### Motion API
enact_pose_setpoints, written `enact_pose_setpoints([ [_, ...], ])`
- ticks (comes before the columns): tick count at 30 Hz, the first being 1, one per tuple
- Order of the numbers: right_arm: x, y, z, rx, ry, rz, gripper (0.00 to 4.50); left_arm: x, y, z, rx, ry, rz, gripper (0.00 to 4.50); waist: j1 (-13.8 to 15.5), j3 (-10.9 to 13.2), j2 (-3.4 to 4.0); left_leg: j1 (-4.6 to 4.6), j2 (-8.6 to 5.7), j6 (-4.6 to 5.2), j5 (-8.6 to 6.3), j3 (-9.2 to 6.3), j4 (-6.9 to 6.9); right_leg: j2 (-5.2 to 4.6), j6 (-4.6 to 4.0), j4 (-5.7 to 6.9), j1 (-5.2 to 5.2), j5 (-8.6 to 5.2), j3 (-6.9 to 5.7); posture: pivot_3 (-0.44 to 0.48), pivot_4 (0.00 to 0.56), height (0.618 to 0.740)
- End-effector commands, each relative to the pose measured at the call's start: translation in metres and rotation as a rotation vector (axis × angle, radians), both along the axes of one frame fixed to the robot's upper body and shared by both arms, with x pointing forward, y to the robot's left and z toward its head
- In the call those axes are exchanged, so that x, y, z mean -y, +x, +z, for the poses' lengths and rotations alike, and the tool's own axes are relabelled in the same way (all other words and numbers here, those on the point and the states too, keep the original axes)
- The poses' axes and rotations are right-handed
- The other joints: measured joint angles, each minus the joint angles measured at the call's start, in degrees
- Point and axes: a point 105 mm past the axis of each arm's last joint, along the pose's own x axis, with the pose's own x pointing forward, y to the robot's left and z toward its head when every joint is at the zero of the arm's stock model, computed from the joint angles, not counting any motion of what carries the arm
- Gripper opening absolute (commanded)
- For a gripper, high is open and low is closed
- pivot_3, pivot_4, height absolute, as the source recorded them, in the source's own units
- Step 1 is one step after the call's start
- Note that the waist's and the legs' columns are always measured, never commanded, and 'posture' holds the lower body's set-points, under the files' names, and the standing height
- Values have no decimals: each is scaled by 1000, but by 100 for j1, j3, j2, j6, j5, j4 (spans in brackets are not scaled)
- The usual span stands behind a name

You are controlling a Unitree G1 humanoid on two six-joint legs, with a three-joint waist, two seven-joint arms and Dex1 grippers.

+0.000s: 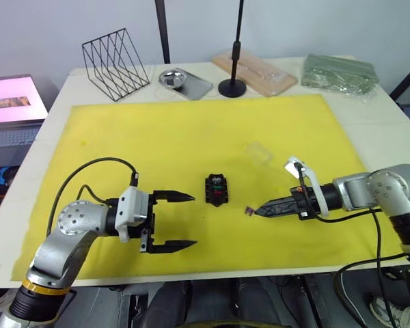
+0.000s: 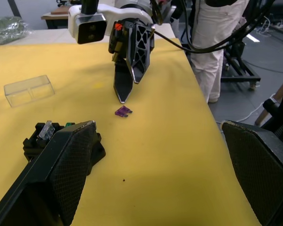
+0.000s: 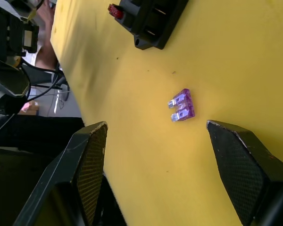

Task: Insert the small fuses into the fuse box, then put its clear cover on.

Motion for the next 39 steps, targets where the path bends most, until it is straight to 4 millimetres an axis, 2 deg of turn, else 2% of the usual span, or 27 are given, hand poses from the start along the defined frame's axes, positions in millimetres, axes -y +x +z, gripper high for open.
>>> enact_pose_setpoints([
  [1, -2, 7, 3, 18, 18, -12, 3511, 3, 3, 10, 48, -1, -5, 4500, -1, 0, 0, 0, 0, 0, 0, 0, 0, 0, 0, 1, 0, 0, 0, 0, 150, 740],
  [11, -8, 7, 0, -8, 44, 8, 3511, 7, 6, 19, 53, 6, -10, 4500, -13, -1, -2, 2, 0, 0, 0, 0, 1, 1, 1, 4, 0, 1, 0, 0, 150, 740],
  [14, -11, 7, 0, -6, 46, 16, 2911, 8, 6, 20, 53, 7, -13, 4500, -27, -2, -1, 3, 1, 0, 0, 0, 0, 2, 2, 5, 0, 2, 0, 0, 150, 740],
  [17, -12, 6, -1, -7, 46, 25, 1946, 9, 5, 21, 51, 8, -14, 4500, -23, -1, -1, 2, 1, -1, 0, 0, -2, 2, 2, 6, -4, 2, 0, 0, 150, 740],
  [29, -13, 4, -6, -26, 50, 28, 1946, 11, 5, 22, 48, 11, -19, 4500, -10, -1, -1, 1, 0, -1, 0, -1, 0, 1, 2, 6, -3, 2, 0, 0, 150, 740],
  [39, -7, 7, -22, -62, 12, -30, 1946, 10, 5, 20, 55, 23, -17, 4500, -7, -2, -3, 1, 0, -1, 0, -1, 0, 1, 2, 7, -3, 2, 0, 0, 150, 740],
])
